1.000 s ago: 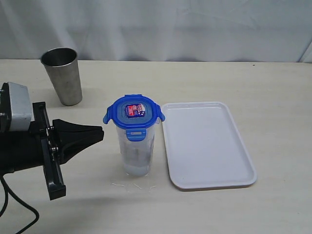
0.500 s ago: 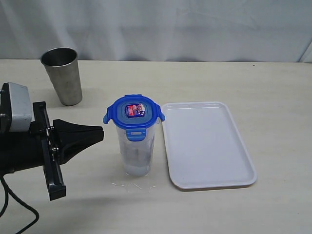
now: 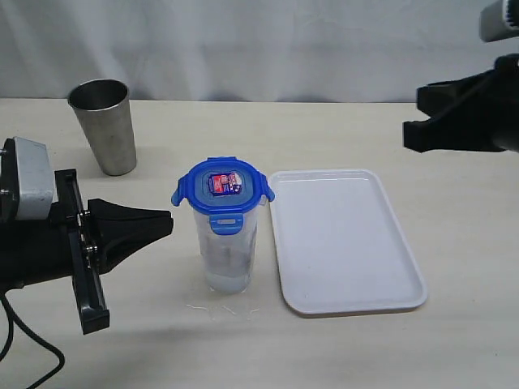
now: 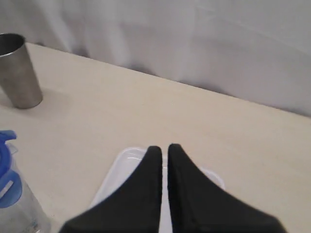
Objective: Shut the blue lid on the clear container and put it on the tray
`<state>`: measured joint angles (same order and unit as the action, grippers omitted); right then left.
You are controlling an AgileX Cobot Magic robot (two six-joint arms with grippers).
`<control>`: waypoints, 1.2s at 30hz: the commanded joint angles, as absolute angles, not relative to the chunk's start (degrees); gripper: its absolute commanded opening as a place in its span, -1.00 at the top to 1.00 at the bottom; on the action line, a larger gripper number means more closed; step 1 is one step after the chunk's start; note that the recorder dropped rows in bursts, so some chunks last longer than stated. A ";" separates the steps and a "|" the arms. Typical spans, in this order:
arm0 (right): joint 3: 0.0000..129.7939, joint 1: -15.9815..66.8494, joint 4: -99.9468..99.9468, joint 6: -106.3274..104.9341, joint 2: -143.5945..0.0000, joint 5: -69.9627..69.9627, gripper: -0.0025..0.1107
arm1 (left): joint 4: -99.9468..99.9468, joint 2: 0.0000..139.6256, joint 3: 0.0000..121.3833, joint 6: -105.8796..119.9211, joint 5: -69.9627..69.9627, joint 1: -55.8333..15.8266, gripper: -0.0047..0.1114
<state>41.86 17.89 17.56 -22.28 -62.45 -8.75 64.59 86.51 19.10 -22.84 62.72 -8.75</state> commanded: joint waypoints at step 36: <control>33.73 -0.32 -68.53 42.50 -84.37 59.46 0.88 | 69.85 86.55 18.80 -23.11 64.71 -9.05 0.92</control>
<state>31.89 -0.66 -65.98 41.74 -79.99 56.57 69.53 86.51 19.10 -22.79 64.58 -8.75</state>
